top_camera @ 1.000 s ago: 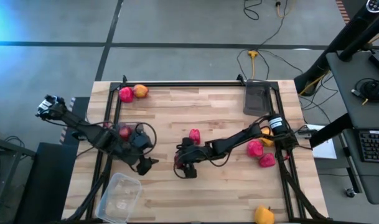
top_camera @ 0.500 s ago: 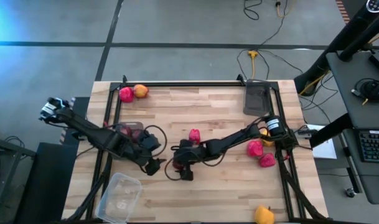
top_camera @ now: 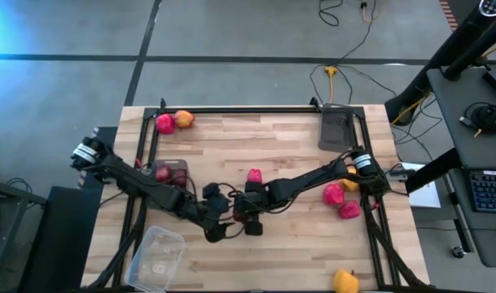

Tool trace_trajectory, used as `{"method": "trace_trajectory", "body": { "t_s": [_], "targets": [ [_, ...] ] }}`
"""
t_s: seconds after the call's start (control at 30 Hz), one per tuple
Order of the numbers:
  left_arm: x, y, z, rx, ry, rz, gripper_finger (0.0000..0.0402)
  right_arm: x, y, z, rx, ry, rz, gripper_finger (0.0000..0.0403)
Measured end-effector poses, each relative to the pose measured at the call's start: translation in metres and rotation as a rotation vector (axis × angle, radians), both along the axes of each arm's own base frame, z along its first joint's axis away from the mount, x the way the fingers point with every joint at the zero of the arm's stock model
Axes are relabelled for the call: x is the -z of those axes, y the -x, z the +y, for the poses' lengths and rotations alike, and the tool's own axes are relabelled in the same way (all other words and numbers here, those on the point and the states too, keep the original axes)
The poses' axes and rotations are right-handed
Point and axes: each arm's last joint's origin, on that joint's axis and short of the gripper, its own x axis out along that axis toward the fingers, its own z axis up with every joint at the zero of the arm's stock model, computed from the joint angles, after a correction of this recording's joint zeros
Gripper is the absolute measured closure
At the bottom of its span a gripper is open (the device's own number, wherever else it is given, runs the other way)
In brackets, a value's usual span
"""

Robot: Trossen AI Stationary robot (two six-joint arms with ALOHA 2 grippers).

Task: Sort produce into baskets
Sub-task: Put the red apple into the left black transparent bin

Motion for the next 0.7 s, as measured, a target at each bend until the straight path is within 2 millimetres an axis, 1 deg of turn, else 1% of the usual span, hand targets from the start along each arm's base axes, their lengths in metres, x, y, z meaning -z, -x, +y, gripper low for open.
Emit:
{"method": "trace_trajectory", "body": {
  "t_s": [0.17, 0.27, 0.47, 0.7],
  "targets": [
    [0.013, -0.011, 0.004, -0.010, -0.022, 0.003, 0.0044, 0.003, 0.000, 0.001, -0.023, 0.013, 0.004, 0.0019],
    [0.018, -0.016, 0.002, 0.000, -0.024, -0.014, 0.0044, 0.005, 0.000, 0.001, -0.048, 0.029, 0.005, 0.0019],
    [0.024, -0.025, -0.001, -0.003, -0.016, -0.063, 0.0044, -0.005, -0.004, 0.002, -0.059, 0.031, -0.015, 0.0019],
    [0.040, -0.034, -0.004, 0.011, -0.063, -0.087, 0.0044, -0.004, -0.001, 0.001, -0.068, 0.040, 0.023, 0.0019]
  ]
}}
